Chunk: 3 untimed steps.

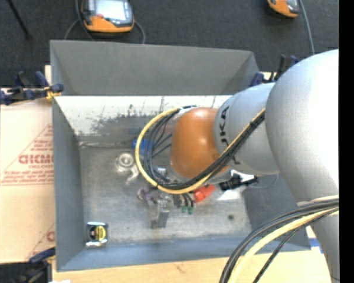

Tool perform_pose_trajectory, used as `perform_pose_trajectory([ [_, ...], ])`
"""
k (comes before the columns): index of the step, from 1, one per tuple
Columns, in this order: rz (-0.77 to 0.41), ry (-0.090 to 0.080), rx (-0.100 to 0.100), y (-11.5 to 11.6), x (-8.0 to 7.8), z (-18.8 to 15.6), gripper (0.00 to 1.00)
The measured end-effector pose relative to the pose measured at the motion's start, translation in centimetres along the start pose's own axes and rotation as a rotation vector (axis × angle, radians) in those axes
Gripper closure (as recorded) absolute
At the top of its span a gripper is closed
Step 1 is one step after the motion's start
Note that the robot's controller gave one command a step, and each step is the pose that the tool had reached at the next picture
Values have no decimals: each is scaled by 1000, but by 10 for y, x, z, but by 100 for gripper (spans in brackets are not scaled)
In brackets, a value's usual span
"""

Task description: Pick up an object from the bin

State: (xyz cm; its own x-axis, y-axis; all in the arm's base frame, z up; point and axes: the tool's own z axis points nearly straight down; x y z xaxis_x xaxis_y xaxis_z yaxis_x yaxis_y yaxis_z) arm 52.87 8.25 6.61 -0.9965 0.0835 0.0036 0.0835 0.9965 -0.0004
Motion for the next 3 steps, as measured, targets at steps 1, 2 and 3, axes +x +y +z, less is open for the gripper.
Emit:
perform_pose_trajectory([
  [1, 7, -7, -2, 1, -2, -5, 100],
  [2, -176, -13, 0, -13, 12, -113, 100],
  [3, -150, -17, -1, -18, 9, -223, 100],
])
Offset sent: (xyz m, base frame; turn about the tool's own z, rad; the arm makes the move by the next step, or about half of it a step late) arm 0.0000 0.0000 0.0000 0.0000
